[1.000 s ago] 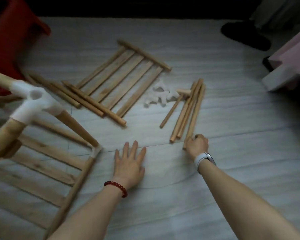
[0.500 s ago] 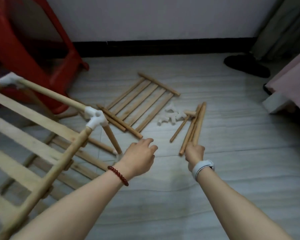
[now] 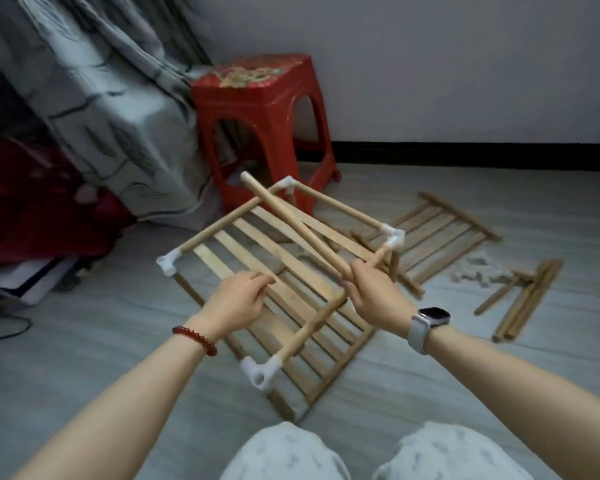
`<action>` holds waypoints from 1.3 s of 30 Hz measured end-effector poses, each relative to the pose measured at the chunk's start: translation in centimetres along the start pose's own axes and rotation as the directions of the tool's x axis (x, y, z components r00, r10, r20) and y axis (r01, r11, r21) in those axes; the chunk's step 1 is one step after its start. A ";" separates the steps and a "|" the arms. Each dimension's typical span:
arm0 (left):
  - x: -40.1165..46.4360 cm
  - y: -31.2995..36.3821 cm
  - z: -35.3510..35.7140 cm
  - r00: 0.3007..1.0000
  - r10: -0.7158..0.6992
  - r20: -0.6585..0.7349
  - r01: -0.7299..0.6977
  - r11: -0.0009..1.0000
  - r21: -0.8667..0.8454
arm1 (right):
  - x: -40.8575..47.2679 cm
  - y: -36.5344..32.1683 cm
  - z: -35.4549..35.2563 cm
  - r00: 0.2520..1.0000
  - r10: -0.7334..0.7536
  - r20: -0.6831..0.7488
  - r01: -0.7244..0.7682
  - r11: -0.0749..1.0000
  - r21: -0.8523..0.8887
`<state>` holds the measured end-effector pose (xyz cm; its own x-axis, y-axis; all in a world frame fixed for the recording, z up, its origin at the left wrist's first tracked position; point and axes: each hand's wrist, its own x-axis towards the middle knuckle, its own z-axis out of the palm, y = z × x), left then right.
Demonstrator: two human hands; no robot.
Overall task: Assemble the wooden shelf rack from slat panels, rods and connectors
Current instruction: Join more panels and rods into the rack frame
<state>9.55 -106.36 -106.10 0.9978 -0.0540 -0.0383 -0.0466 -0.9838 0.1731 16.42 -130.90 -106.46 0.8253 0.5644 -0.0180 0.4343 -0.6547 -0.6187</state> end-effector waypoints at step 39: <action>-5.0 4.2 3.5 0.829 -0.345 -0.440 0.198 0.917 -0.346 | -4.9 2.0 -2.2 0.991 0.034 -0.131 -0.045 0.996 -0.078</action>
<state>4.21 -110.83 -108.60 0.8643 0.3697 0.3411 0.1711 -0.8538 0.4916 14.06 -136.03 -105.85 0.8799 0.4709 0.0637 0.4236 -0.7166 -0.5541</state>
